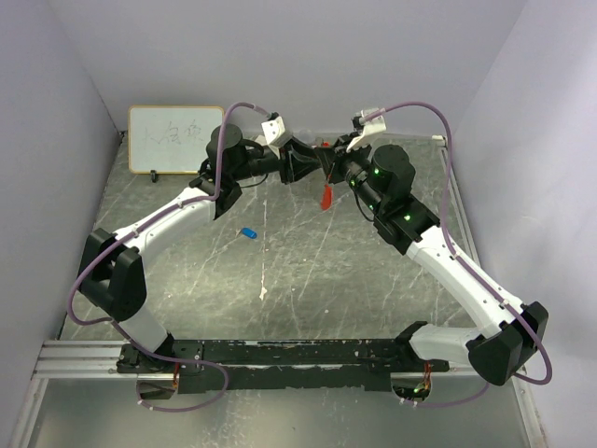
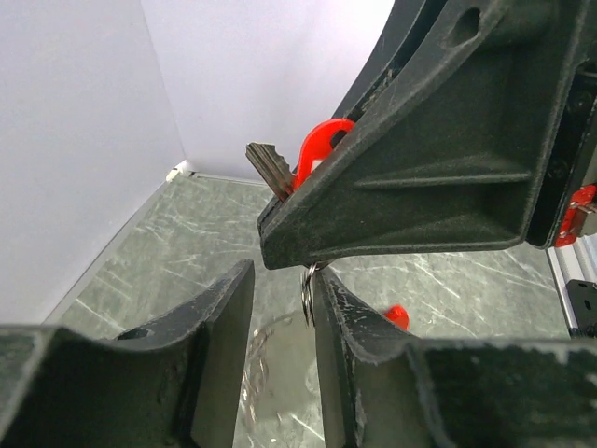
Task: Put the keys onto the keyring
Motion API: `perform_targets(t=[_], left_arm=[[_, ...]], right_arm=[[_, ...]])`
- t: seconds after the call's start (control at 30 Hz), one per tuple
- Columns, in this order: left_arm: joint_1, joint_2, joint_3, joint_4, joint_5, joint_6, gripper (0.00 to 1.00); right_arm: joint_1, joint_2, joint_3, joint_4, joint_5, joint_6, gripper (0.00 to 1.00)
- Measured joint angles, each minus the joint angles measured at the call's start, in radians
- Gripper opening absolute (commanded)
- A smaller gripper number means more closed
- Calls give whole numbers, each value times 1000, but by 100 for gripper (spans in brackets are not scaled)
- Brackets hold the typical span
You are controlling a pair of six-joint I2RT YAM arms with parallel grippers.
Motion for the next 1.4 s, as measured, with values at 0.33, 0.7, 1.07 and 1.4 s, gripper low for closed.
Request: perform_targets(t=[0.33,0.7,1.07,1.4], left_arm=[[0,0,0,0,6,0,51],[0,0,-3,0,15,0,51],[-1,-1,-24,2,20,-2,41],[-4,-1,-24,15,24,-6,7]], right_arm=[[0,0,3,2,11,0,0],[0,0,3,3,16,0,0],[0,0,3,2,27,0,0],[0,0,3,-13,37,0,0]])
